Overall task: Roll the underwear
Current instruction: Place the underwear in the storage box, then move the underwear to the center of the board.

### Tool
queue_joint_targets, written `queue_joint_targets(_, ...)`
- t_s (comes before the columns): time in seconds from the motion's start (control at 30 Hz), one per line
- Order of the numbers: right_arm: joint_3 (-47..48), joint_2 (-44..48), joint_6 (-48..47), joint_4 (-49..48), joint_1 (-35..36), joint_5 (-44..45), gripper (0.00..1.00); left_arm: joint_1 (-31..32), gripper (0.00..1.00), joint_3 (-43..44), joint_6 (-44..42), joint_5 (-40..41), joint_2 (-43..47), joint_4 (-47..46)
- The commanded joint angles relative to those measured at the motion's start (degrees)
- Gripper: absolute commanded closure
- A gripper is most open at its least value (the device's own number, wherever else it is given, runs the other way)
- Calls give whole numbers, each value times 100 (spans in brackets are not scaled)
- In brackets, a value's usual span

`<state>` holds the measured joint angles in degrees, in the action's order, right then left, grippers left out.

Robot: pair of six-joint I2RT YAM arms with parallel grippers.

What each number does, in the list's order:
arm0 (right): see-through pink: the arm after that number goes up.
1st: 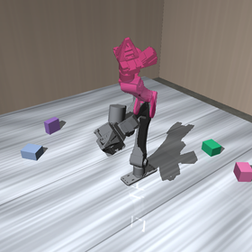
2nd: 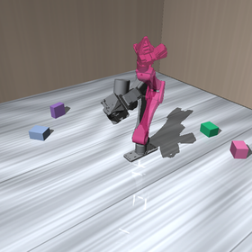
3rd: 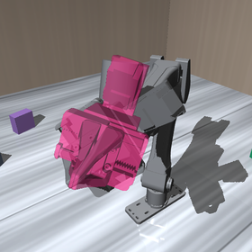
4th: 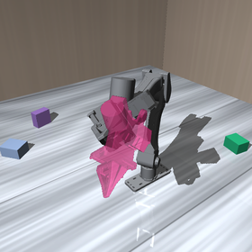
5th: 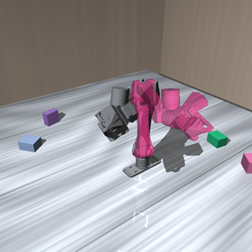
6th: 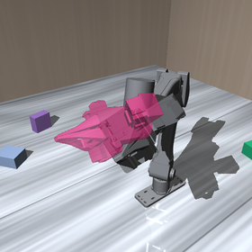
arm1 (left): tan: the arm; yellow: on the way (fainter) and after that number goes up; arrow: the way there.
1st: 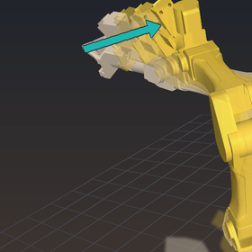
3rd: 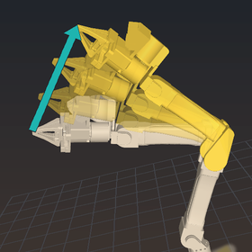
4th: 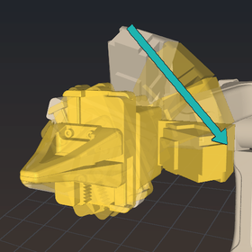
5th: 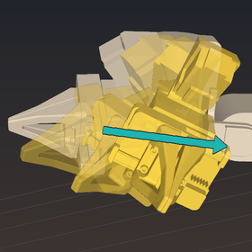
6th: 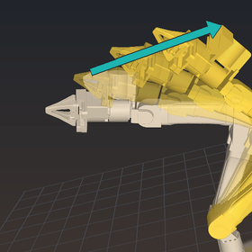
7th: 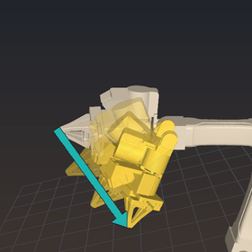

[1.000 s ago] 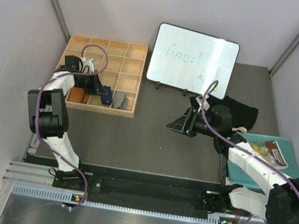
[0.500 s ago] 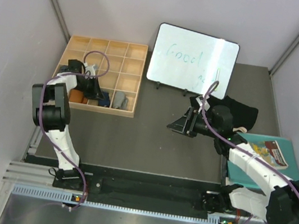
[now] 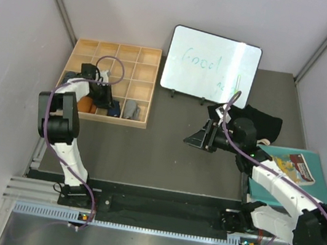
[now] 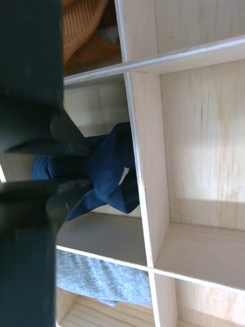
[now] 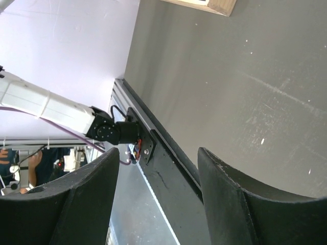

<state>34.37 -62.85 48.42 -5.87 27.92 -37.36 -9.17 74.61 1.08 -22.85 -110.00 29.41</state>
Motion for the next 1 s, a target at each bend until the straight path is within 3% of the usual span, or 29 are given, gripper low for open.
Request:
queue_joint_targets(0.0, 0, 299, -158, -29, -85, 36, 37, -6, 62, 115, 68, 686, 65, -14)
queue_joint_targets(0.23, 8, 501, -281, 288, -85, 177, 37, 82, 38, 150, 155, 598, 347, -5)
queue_joint_targets(0.43, 70, 721, -474, 735, -85, 379, 37, 143, 29, 150, 287, 387, 742, -49)
queue_joint_targets(0.67, 175, 853, -825, 1297, -94, 817, 36, 144, 11, -7, 463, 510, 1637, -259)
queue_joint_targets(0.97, 763, 634, -1589, 2352, -85, 2241, 36, 432, 7, -1200, 823, 756, 3692, -1015)
